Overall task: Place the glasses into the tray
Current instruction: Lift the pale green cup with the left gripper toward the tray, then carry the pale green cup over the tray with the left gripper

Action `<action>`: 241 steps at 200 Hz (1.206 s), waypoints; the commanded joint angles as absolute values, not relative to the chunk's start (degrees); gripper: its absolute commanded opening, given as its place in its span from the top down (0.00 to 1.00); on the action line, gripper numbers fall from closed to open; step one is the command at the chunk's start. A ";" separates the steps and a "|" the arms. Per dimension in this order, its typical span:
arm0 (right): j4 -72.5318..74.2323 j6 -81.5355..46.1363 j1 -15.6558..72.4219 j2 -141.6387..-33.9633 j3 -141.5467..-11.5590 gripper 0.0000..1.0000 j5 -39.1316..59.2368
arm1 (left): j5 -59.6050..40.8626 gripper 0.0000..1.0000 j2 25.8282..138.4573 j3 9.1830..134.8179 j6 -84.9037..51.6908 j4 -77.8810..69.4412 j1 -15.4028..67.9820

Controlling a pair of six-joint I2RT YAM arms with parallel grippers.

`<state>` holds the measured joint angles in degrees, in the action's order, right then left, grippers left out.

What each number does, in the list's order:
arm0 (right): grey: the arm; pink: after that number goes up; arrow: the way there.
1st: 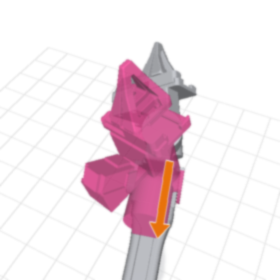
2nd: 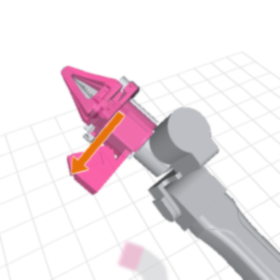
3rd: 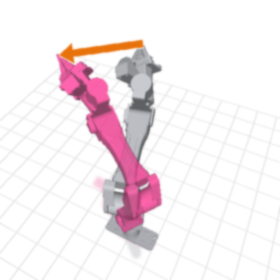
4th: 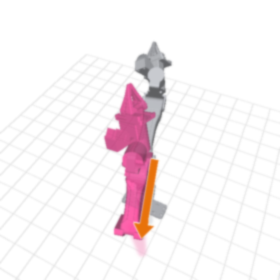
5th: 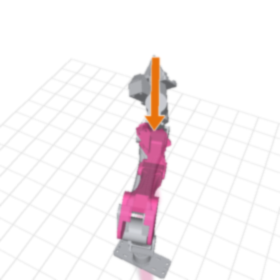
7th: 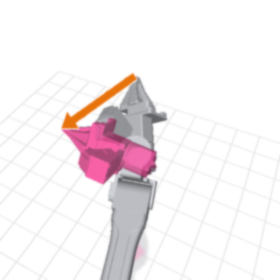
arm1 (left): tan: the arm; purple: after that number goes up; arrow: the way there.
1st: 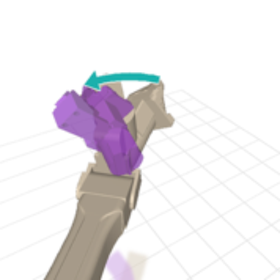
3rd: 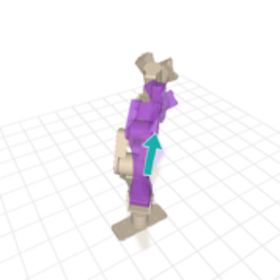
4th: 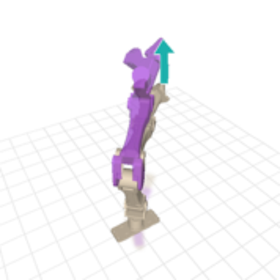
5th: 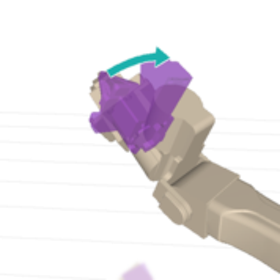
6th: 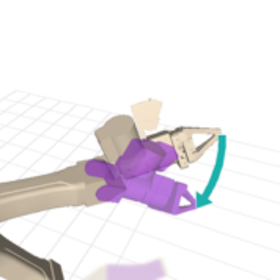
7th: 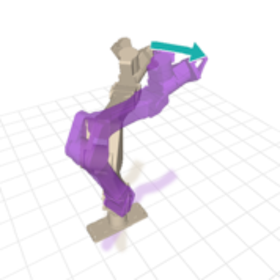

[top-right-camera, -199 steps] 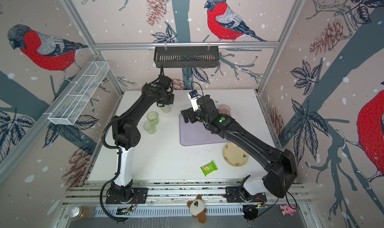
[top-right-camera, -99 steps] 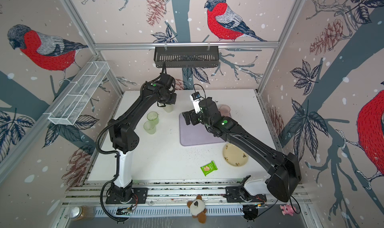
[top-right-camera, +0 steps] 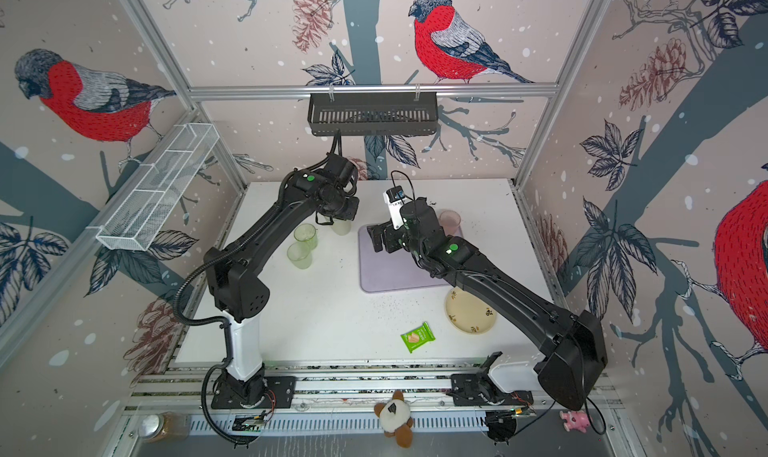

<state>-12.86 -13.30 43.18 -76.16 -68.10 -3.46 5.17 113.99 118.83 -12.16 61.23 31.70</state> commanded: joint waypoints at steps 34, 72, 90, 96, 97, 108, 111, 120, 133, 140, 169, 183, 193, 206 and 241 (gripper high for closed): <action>-11.58 -14.16 43.24 -73.15 -65.08 0.00 -4.24 | 4.94 1.00 112.66 116.47 -14.73 62.35 36.29; -11.51 -16.83 42.81 -68.74 -60.41 0.00 -5.07 | 3.72 1.00 113.37 116.54 -15.64 62.14 38.80; -11.56 -18.69 42.08 -66.50 -58.00 0.01 -5.27 | 3.02 1.00 113.73 116.63 -15.79 62.05 39.66; -11.52 -19.40 41.61 -65.69 -57.10 0.00 -5.20 | 2.78 1.00 113.81 116.78 -15.82 62.03 39.89; -11.52 -19.46 41.59 -65.54 -56.94 0.01 -5.24 | 2.75 1.00 113.82 116.75 -15.82 62.04 39.94; -11.63 -20.63 40.45 -63.98 -55.35 0.00 -5.16 | 2.25 1.00 114.06 117.11 -15.91 61.98 40.37; -11.65 -20.88 40.17 -63.60 -54.88 0.00 -5.14 | 2.14 1.00 114.15 117.15 -15.97 61.97 40.47; -11.81 -21.49 39.26 -62.43 -53.46 0.01 -5.25 | 1.79 1.00 114.41 117.57 -16.09 61.96 40.84; -12.11 -22.91 37.72 -60.65 -51.46 0.01 -5.27 | 1.24 1.00 114.99 118.18 -16.09 61.96 41.34; -12.13 -23.77 36.73 -59.62 -50.47 0.01 -4.91 | 0.91 1.00 115.29 118.59 -16.03 62.05 41.69; -12.25 -26.64 32.08 -55.52 -47.00 0.01 -3.36 | 0.70 1.00 116.60 120.40 -15.84 62.72 43.02; -13.20 -26.99 30.60 -54.31 -46.43 0.01 -3.42 | 0.81 1.00 117.13 121.06 -16.17 62.66 43.50; -13.74 -27.40 29.75 -53.61 -46.03 0.01 -3.52 | 0.75 1.00 117.63 121.67 -16.30 62.59 43.89; -13.97 -28.14 28.58 -52.69 -45.26 0.01 -3.22 | 0.62 1.00 118.44 123.01 -16.68 62.76 44.44; -15.18 -29.62 25.11 -51.07 -43.68 0.01 -2.30 | 0.53 1.00 120.62 125.67 -17.56 63.33 46.19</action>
